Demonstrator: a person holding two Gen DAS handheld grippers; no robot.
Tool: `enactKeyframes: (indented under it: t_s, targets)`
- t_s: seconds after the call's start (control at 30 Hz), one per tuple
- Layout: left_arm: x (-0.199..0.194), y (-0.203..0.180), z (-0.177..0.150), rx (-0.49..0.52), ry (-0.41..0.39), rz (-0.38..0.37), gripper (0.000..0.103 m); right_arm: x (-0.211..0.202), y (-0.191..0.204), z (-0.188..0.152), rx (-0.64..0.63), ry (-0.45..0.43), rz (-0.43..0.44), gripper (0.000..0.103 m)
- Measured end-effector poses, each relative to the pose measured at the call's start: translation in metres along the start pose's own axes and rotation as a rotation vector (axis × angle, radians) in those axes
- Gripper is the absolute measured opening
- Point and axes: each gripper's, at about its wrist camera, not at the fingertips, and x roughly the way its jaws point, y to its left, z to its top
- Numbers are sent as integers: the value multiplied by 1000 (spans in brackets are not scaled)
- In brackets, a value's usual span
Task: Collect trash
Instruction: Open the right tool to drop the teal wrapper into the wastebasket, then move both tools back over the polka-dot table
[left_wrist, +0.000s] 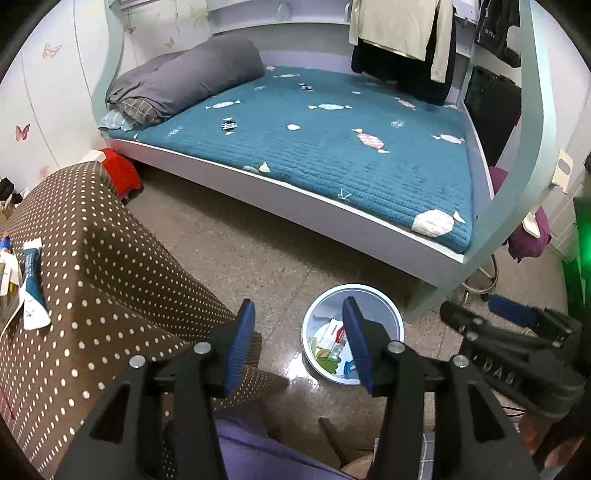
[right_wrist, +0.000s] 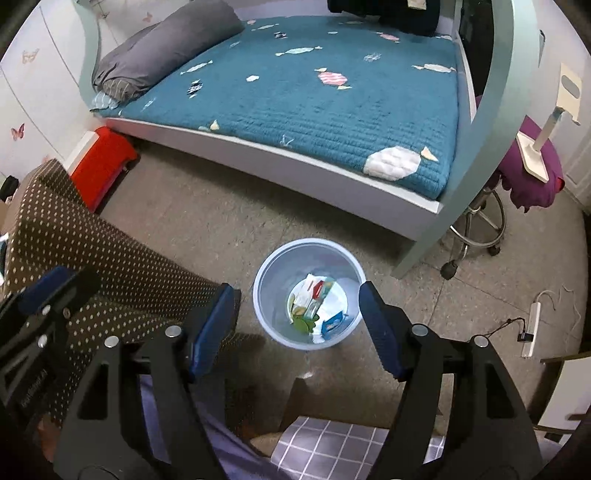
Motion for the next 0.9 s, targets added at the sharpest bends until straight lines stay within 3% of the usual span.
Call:
enactKeyframes:
  t_s: [0.53,0.9]
  targets:
    - [-58,26,-11,-54,-116,19,51,-46,31,-9,-51,-74,59,69]
    - [-99,63,-23,-141,-189,67,54,-67,80,-10,-149,-103,133,69]
